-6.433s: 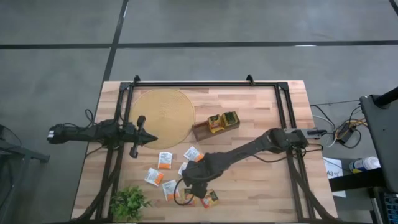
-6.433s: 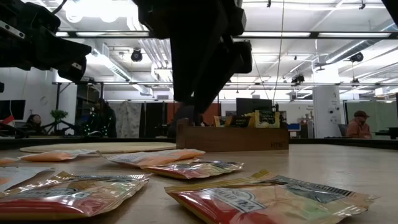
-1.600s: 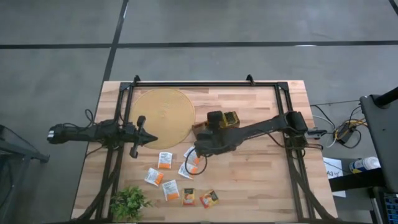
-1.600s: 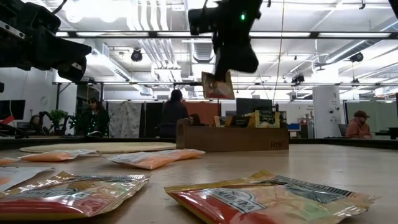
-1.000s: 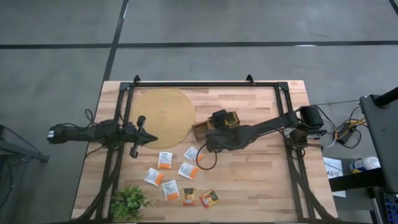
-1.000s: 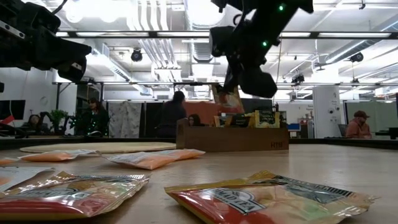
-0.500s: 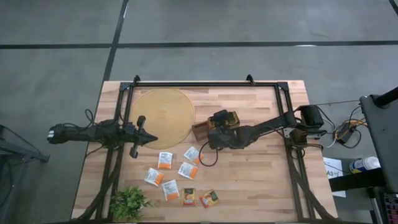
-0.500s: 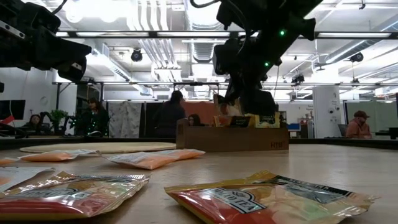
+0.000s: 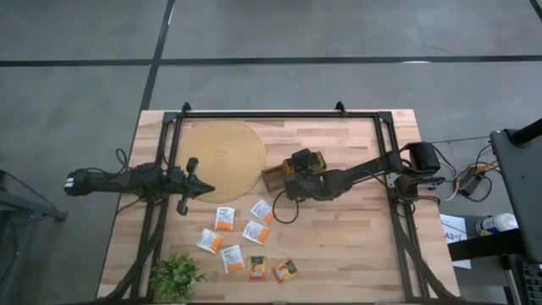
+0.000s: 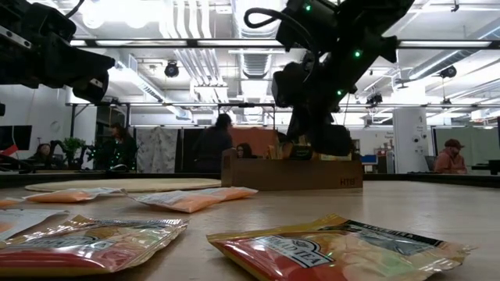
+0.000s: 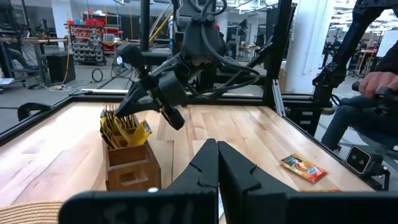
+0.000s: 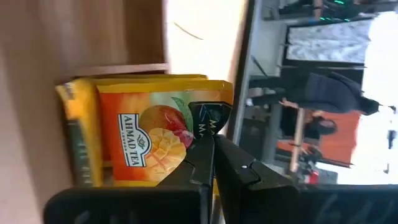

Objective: Pick & Place Tea
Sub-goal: Put the orange tea bag into the middle section of the wooden organizer

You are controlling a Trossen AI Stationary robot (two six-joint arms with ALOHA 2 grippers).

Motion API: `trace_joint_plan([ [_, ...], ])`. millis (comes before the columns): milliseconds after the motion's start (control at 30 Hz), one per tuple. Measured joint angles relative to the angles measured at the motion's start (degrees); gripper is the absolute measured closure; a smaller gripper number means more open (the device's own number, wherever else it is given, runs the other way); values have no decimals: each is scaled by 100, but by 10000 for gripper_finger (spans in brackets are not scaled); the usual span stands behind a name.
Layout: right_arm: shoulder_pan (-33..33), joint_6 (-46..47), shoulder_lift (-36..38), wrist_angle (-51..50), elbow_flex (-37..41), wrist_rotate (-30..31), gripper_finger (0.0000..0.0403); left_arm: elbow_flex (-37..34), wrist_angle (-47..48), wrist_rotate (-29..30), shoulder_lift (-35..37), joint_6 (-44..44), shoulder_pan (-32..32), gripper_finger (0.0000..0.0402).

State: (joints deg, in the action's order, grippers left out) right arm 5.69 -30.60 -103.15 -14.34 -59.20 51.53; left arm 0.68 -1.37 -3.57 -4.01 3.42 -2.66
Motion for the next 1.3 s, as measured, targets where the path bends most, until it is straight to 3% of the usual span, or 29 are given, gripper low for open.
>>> trace_joint_plan([
  [233,-5,116,2,63,38,-266,386,0,0,0,0,0,-4,401],
  [567,-35,119,2,104,-43,-223,300,0,0,0,0,0,-2,401],
  [800,-32,-160,54,91,-37,240,262,-1,0,0,0,0,-2,401],
  [1133,-16,-369,618,127,-176,683,256,-1,0,0,1,0,-2,401],
  [1300,75,-105,907,122,-249,541,264,0,0,2,0,0,-2,401],
])
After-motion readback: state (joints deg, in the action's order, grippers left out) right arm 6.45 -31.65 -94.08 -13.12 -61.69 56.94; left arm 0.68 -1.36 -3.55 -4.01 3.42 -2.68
